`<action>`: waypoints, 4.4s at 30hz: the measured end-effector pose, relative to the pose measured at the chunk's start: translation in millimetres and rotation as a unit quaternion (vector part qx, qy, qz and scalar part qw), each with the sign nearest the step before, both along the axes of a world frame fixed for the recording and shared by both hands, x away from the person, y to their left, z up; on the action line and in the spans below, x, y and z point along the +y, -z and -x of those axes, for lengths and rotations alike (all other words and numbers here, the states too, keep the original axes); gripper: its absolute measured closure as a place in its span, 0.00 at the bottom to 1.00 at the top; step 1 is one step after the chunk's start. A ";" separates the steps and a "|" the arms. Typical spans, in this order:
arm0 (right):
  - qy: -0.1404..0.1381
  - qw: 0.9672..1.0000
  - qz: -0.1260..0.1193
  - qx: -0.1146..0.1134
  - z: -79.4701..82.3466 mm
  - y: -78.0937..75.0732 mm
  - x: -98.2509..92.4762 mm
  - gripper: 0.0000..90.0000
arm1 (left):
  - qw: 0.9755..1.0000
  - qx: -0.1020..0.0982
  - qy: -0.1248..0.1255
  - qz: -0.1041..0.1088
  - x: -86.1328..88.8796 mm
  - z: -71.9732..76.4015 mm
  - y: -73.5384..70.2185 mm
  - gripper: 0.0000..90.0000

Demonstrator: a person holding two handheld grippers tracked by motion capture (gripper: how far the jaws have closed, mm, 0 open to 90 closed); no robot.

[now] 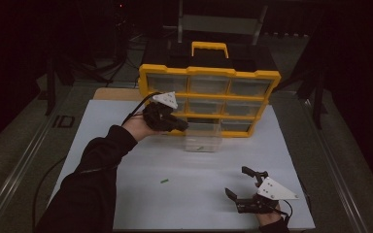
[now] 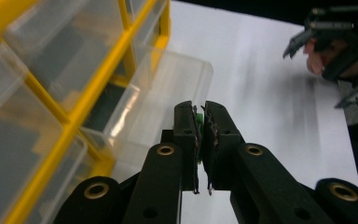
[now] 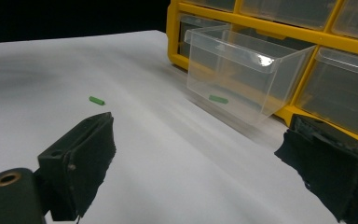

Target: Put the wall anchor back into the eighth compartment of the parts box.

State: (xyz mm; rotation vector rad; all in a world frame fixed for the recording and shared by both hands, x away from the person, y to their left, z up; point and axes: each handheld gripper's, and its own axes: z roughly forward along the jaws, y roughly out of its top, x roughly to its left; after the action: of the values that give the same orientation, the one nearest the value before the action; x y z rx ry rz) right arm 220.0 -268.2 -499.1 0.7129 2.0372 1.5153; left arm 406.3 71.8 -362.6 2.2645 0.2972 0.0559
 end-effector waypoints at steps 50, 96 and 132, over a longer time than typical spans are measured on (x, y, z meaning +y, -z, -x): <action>0.001 1.000 -0.006 -0.004 0.4 -1.4 -1.7 0.09 | 0.998 0.029 -0.046 -0.016 -57.5 -25.5 32.7 0.93; 0.003 1.000 -0.002 0.000 0.2 -1.0 -1.7 0.09 | 0.993 0.070 -0.094 -0.015 -46.9 -13.2 34.5 0.01; 0.003 1.000 0.000 0.004 -0.4 0.1 -0.1 0.09 | 0.995 0.065 -0.079 0.006 13.2 41.0 39.1 0.01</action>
State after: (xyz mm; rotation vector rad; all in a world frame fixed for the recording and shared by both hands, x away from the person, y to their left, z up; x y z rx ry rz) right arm 220.4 -268.3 -499.2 0.7237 2.0396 1.5114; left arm 365.3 85.0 -401.8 2.2330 0.5441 -0.0119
